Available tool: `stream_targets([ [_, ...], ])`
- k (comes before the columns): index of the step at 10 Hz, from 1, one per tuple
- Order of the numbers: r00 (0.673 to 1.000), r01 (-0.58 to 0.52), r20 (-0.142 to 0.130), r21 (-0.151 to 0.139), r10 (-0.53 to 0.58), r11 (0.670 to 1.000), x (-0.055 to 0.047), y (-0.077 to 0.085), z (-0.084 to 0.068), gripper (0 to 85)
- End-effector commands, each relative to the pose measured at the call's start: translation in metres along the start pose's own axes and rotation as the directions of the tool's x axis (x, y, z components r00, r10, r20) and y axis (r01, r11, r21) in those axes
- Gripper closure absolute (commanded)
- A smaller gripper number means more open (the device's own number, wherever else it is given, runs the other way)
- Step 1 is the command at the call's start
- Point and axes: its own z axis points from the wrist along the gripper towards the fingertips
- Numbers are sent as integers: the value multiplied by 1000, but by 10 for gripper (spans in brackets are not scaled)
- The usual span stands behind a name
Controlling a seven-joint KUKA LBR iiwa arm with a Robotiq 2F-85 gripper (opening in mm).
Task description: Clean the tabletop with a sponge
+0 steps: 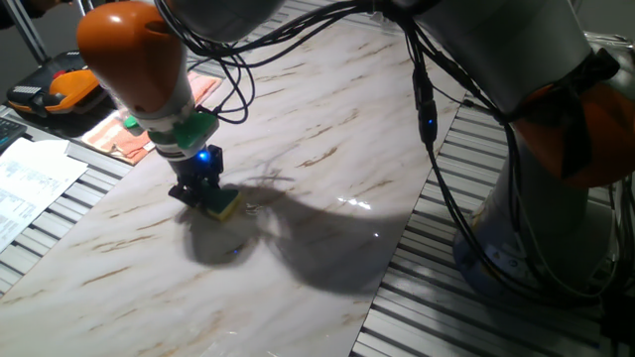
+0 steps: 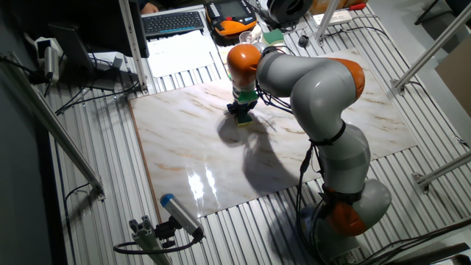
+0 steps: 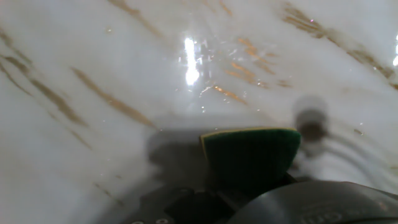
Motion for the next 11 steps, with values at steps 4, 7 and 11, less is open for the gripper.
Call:
stream_targets([
  [4,1000,26,4,-4,-26,1000,-5,-22,-1,850],
  [7,999,50,13,-1,-50,999,-4,-40,-2,850],
  [11,998,56,7,-13,-56,998,-7,-53,-1,850],
])
